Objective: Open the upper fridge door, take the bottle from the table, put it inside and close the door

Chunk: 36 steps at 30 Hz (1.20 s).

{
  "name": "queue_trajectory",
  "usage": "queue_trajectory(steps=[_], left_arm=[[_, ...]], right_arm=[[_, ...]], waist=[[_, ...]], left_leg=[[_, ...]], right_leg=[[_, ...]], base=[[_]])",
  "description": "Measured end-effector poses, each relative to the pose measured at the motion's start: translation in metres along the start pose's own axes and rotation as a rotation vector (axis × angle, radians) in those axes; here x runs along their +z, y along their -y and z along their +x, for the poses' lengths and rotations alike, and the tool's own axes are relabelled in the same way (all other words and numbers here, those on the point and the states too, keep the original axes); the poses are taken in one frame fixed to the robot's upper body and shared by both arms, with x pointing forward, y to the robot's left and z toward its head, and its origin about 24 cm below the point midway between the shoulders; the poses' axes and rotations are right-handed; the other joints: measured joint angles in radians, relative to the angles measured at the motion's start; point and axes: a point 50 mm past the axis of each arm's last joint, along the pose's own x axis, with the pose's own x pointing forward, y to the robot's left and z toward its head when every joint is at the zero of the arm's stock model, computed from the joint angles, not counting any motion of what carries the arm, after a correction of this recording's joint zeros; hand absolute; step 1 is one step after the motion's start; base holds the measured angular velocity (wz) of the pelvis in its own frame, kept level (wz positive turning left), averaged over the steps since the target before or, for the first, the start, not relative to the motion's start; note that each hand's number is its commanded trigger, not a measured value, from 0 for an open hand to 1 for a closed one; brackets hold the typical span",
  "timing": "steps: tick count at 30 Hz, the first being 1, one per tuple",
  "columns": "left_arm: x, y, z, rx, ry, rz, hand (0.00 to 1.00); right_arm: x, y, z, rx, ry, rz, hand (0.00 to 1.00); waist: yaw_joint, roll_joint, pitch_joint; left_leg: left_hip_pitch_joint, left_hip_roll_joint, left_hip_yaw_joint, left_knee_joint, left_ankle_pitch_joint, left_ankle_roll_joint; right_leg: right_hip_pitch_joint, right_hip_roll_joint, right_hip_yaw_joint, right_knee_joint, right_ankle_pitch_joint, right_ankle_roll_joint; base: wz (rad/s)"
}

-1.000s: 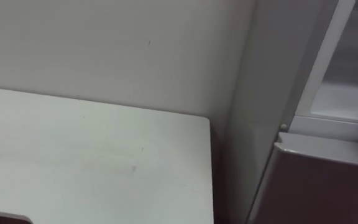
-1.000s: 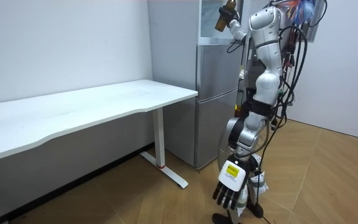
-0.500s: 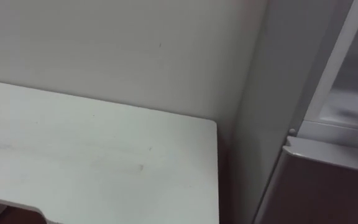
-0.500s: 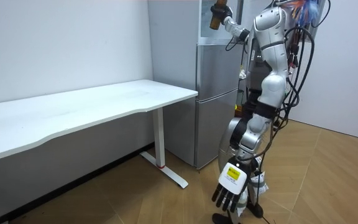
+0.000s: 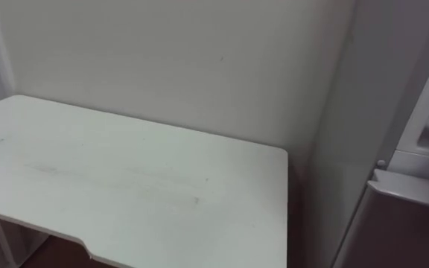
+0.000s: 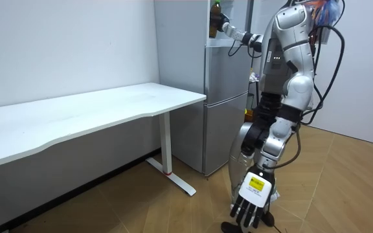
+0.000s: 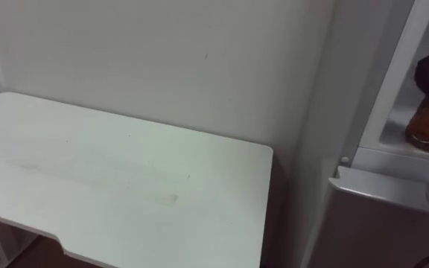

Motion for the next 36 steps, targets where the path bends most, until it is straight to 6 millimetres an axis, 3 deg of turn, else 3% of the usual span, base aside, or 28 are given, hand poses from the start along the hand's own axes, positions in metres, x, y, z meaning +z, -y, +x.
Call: queue_trajectory(steps=[4,5,6,7,8,14,17,20,29,36], left_arm=[[0.000,0.000,0.000,0.000,0.000,0.001,0.00],[0.000,-0.002,0.000,0.003,-0.001,0.002,0.00],[-0.002,-0.004,0.000,0.008,-0.003,0.006,0.00],[-0.002,-0.005,0.000,0.010,-0.002,0.007,0.00],[-0.001,-0.005,0.000,0.014,0.002,0.008,0.00],[-0.006,-0.009,-0.003,0.027,-0.017,-0.015,0.00],[-0.008,-0.011,-0.003,0.031,-0.029,-0.034,0.00],[-0.010,-0.011,-0.003,0.030,-0.035,-0.033,0.00],[-0.013,-0.011,-0.004,0.035,-0.055,-0.030,0.00],[-0.010,-0.011,-0.003,0.037,-0.047,-0.032,0.00]], right_arm=[[-0.003,0.000,0.000,-0.004,-0.027,0.005,1.00],[-0.005,0.001,0.000,-0.006,-0.031,-0.001,0.73],[-0.007,0.001,0.001,-0.009,-0.041,-0.011,0.33],[-0.008,0.001,0.002,-0.013,-0.046,-0.014,0.04],[-0.010,0.000,0.005,-0.017,-0.059,-0.017,0.00],[-0.017,0.011,0.016,-0.067,-0.124,-0.017,0.00],[-0.029,0.019,0.018,-0.079,-0.188,-0.013,0.00],[-0.035,0.024,0.018,-0.088,-0.225,-0.011,0.00],[-0.046,0.027,0.019,-0.028,-0.272,-0.055,0.00],[-0.045,0.024,0.021,-0.003,-0.271,-0.050,0.00]], waist=[[0.007,-0.003,-0.0002],[0.010,-0.003,0.0001],[0.012,-0.005,0.0001],[0.012,-0.006,-0.0005],[0.012,-0.009,-0.0004],[0.012,-0.017,-0.0039],[0.016,-0.020,0.0012],[0.024,-0.024,-0.0017],[0.025,-0.022,-0.0011],[0.024,-0.021,0.0038]], left_leg=[[-0.002,-0.001,-0.002,0.001,0.000,0.000],[-0.001,-0.001,-0.002,0.001,0.000,0.000],[-0.002,-0.002,-0.003,0.002,0.000,0.000],[-0.002,-0.002,-0.004,0.003,0.000,0.000],[-0.005,-0.002,-0.006,0.005,0.000,0.000],[-0.028,-0.006,-0.027,0.034,-0.002,0.002],[-0.028,-0.006,-0.035,0.041,-0.002,0.001],[-0.047,-0.003,-0.036,0.054,-0.003,0.001],[-0.053,-0.002,-0.034,0.051,-0.002,0.000],[-0.050,-0.001,-0.029,0.046,-0.003,-0.001]], right_leg=[[0.000,0.000,0.000,0.000,0.000,0.000],[0.005,0.000,-0.001,-0.001,0.000,0.000],[0.008,0.000,-0.007,-0.001,0.000,0.000],[0.008,0.000,-0.008,-0.001,0.000,0.000],[0.008,0.000,-0.012,-0.001,0.000,0.001],[0.013,0.003,-0.028,-0.013,-0.002,-0.003],[0.021,0.003,-0.046,-0.017,-0.003,-0.004],[-0.002,0.004,-0.045,-0.014,-0.008,-0.011],[-0.010,0.005,-0.042,-0.010,-0.006,-0.014],[-0.009,0.006,-0.036,-0.009,-0.006,-0.014]], base=[[0.00],[0.07],[0.08],[0.09],[0.10],[0.11],[0.14],[0.03],[0.00],[0.00]])
